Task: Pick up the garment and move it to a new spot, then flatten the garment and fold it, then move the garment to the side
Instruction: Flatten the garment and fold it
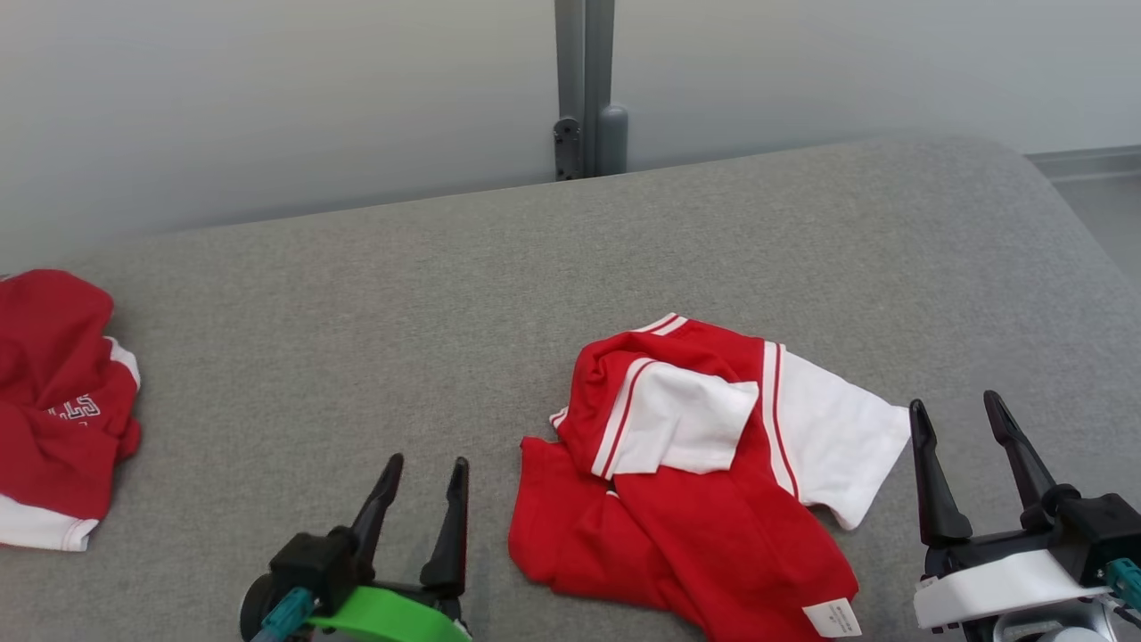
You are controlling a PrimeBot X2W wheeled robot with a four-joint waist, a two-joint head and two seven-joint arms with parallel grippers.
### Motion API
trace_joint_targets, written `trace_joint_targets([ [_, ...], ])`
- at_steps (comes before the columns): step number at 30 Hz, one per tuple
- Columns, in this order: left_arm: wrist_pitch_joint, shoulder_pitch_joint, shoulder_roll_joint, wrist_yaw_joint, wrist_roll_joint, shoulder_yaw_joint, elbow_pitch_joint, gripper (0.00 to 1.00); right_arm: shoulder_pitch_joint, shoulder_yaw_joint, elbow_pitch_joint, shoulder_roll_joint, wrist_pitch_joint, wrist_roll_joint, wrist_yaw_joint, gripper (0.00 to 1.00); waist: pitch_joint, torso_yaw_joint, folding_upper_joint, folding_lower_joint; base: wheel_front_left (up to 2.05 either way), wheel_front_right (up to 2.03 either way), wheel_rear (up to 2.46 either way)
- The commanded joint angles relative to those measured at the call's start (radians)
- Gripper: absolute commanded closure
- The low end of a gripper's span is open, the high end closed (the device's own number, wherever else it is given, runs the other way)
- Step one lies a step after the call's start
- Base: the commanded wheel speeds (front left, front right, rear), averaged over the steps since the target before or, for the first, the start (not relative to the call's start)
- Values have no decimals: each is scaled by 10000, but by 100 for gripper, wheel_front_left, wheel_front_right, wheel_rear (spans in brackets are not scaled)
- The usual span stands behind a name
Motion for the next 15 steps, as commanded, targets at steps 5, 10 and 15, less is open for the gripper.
trace_joint_targets([
  [5,781,-1070,45,-28,-1708,-1126,986,0,-266,54,4,26,-35,58,1,0,577,-1025,-1,0,0,0,0],
  [10,1721,-1717,38,48,-3005,-1802,2098,0,-241,16,42,121,-35,75,1,0,736,-1575,-1,0,0,0,0],
  [15,1798,-2127,45,233,-3980,-2084,3024,0,-216,44,38,156,-35,99,1,0,750,-1972,-1,0,0,0,0],
])
